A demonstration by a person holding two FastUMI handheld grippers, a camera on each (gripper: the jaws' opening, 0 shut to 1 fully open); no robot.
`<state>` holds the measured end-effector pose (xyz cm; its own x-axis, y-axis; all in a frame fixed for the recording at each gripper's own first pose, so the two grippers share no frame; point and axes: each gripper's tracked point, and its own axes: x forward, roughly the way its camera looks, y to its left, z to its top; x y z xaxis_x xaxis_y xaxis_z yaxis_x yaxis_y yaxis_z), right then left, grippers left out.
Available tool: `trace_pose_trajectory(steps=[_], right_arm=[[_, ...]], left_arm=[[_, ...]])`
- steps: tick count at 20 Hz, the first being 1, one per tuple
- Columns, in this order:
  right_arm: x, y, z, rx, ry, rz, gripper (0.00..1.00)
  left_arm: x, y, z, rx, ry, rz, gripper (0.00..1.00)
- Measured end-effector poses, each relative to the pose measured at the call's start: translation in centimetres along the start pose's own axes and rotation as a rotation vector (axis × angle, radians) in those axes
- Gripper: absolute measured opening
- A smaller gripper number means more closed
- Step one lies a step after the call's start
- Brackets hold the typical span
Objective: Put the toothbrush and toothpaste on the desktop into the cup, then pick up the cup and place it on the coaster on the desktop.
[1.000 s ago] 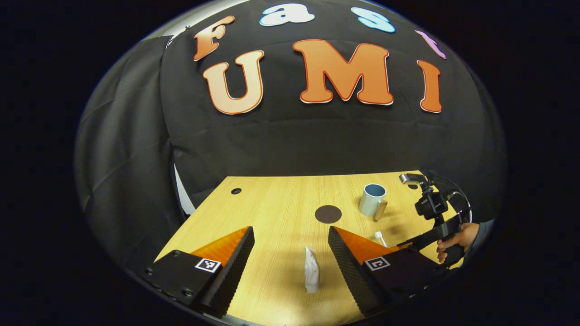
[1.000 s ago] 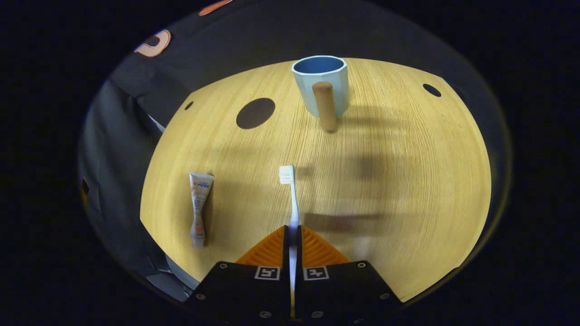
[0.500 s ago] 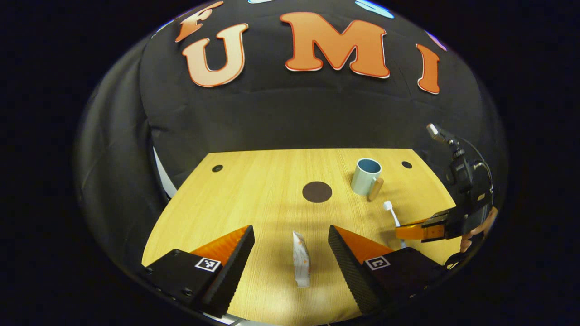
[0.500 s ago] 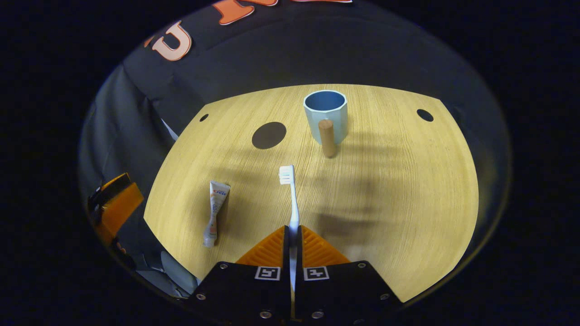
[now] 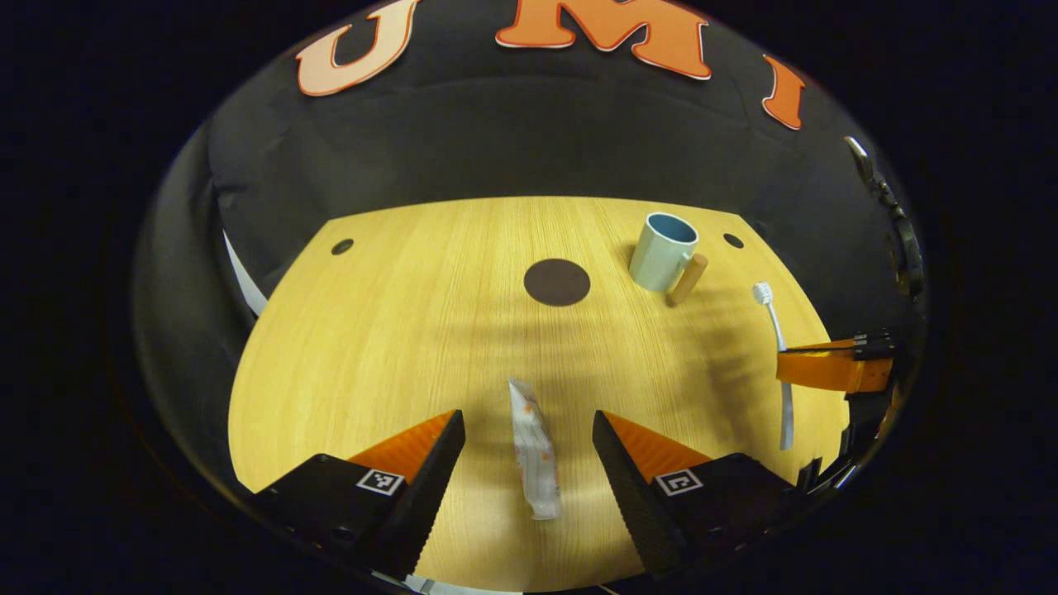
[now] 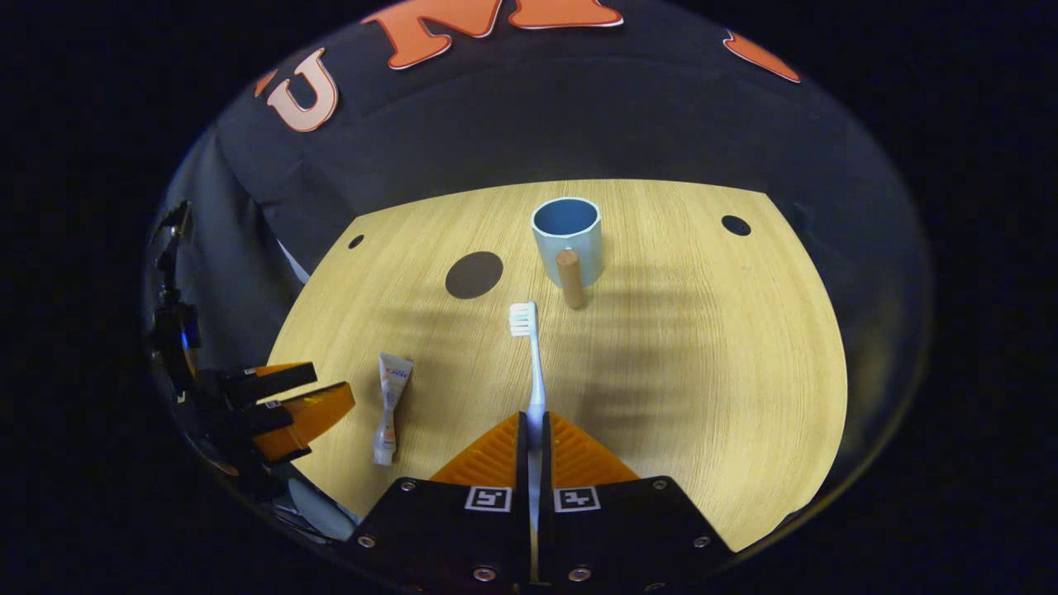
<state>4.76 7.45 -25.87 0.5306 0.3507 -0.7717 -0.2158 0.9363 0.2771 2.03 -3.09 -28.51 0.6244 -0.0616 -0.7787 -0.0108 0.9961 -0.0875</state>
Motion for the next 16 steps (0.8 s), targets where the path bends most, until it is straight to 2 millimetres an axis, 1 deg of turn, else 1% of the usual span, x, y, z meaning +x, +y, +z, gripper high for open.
trace_pose_trajectory(steps=[3, 6, 7, 8, 9, 12, 14, 15, 16], right_arm=[[-0.3, 0.0, 0.4, -0.006, -0.027, -0.022, 0.04], [-0.3, -0.1, 1.0, 0.009, -0.048, -0.024, 0.05], [-0.4, 0.1, 1.1, 0.016, -0.057, -0.025, 0.05], [-0.5, 0.0, 1.3, 0.024, -0.063, -0.031, 0.05], [-0.6, 0.1, 1.4, 0.029, -0.071, -0.031, 0.05], [-0.7, 0.1, 1.8, 0.049, -0.085, -0.039, 0.05], [-0.9, 0.1, 2.0, 0.057, -0.09, -0.047, 0.05], [-0.8, -0.1, 1.9, 0.059, -0.092, -0.053, 0.04], [-0.7, 0.0, 1.9, 0.06, -0.095, -0.053, 0.05]], left_arm=[[2.5, 1.4, -2.1, 0.006, 0.077, 0.009, 0.95], [4.9, 2.3, -3.2, -0.008, 0.138, -0.006, 0.94], [5.3, 2.8, -3.4, -0.013, 0.159, -0.005, 0.94], [6.0, 3.1, -3.6, -0.017, 0.18, -0.006, 0.89], [6.6, 3.4, -3.8, -0.021, 0.203, -0.01, 0.79], [7.8, 4.3, -3.3, -0.028, 0.243, -0.022, 0.79], [8.4, 4.7, -3.0, -0.047, 0.276, -0.047, 0.75], [8.1, 4.9, -2.5, -0.057, 0.293, -0.049, 0.68], [8.7, 5.2, -1.9, -0.048, 0.284, -0.052, 0.57]])
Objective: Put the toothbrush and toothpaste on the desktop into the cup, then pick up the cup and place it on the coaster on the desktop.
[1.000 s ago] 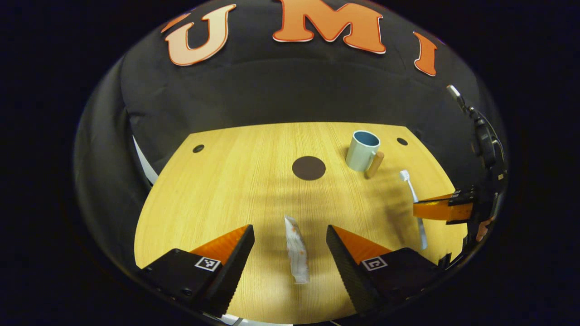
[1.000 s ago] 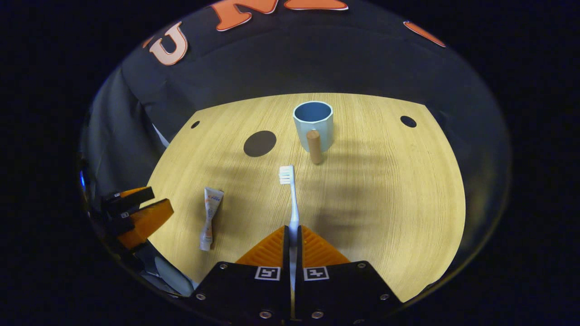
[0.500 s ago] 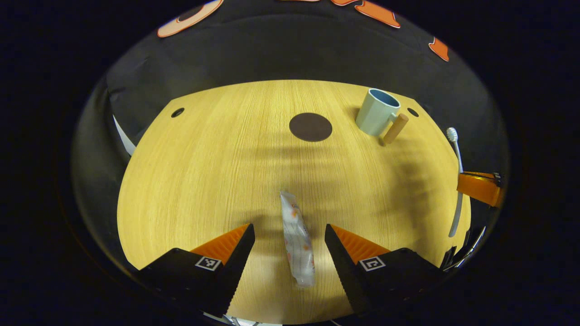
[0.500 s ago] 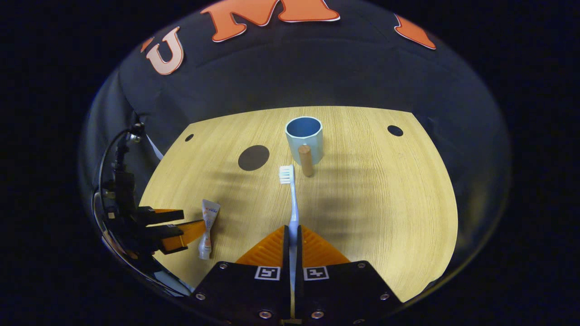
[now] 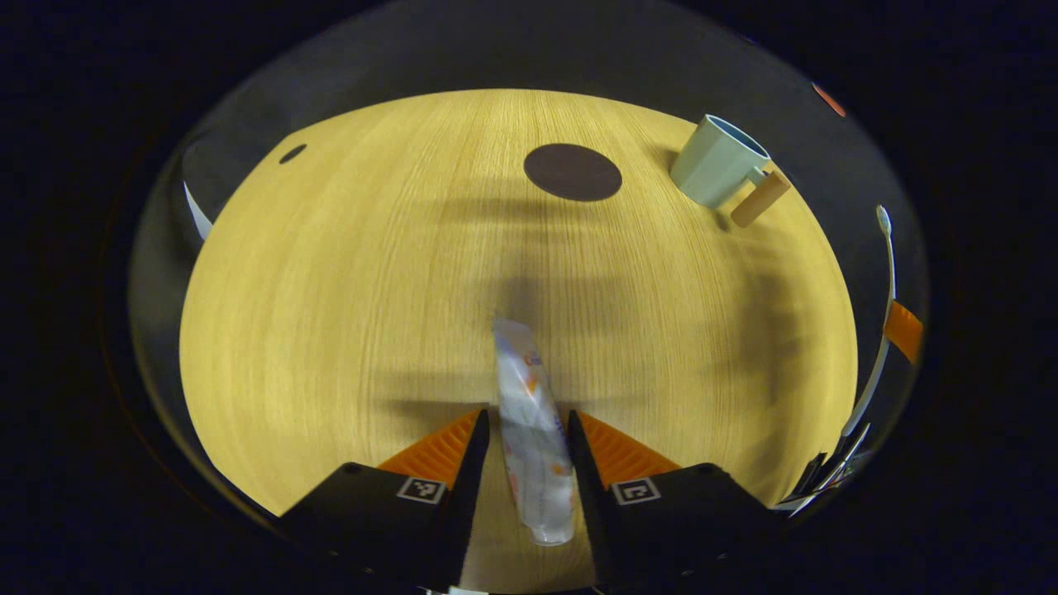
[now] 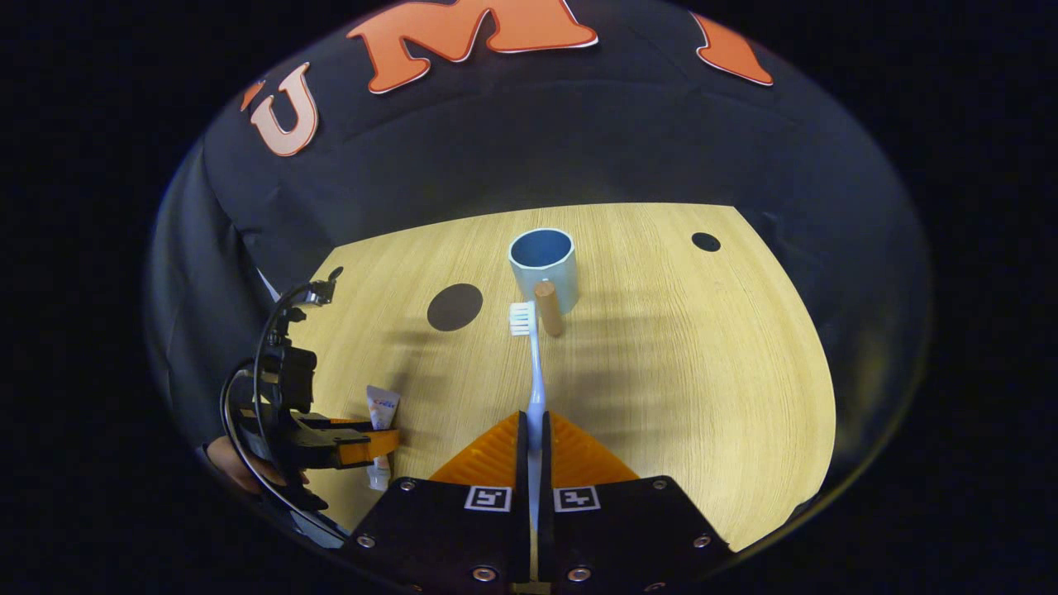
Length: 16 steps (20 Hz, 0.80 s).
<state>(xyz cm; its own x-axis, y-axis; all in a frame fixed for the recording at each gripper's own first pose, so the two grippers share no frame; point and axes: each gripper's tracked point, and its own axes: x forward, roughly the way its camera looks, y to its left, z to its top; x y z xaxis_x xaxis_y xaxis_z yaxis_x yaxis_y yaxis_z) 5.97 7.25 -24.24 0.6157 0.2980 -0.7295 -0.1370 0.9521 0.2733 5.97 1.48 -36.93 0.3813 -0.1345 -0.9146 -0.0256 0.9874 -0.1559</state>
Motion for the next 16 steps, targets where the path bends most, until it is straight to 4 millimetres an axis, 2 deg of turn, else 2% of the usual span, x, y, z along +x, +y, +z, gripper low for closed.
trace_pose_trajectory(steps=[1, 2, 3, 4, 5, 6, 7, 9, 16], right_arm=[[0.1, -0.1, 0.0, 0.003, 0.0, -0.003, 0.05], [0.0, 0.0, 0.0, 0.006, -0.002, 0.0, 0.04], [0.1, -0.2, 0.0, 0.008, -0.003, -0.006, 0.05], [0.1, -0.1, 0.0, 0.008, -0.007, -0.007, 0.05], [0.2, -0.1, 0.1, 0.012, -0.01, -0.01, 0.05], [0.2, 0.0, 0.1, 0.015, -0.014, -0.005, 0.05], [0.3, -0.1, 0.2, 0.018, -0.018, -0.005, 0.05], [0.2, 0.0, 0.6, 0.009, -0.044, 0.001, 0.05], [0.4, 1.0, 3.6, 0.002, -0.128, 0.001, 0.05]], left_arm=[[-0.3, 0.2, 0.6, 0.018, 0.014, -0.005, 0.48], [-0.4, 0.5, 1.3, 0.042, 0.02, -0.005, 0.47], [-0.6, 1.1, 1.9, 0.059, 0.033, 0.003, 0.4], [-0.8, 1.7, 2.7, 0.044, 0.038, 0.007, 0.3], [-0.9, 2.1, 3.5, 0.051, 0.053, 0.007, 0.14], [-1.0, 2.6, 4.6, 0.048, 0.053, 0.008, 0.14], [-1.1, 2.9, 5.6, 0.058, 0.058, 0.0, 0.08], [-1.4, 3.6, 7.6, 0.052, 0.067, -0.019, 0.08], [-1.5, 3.6, 7.7, 0.051, 0.067, -0.021, 0.07]])
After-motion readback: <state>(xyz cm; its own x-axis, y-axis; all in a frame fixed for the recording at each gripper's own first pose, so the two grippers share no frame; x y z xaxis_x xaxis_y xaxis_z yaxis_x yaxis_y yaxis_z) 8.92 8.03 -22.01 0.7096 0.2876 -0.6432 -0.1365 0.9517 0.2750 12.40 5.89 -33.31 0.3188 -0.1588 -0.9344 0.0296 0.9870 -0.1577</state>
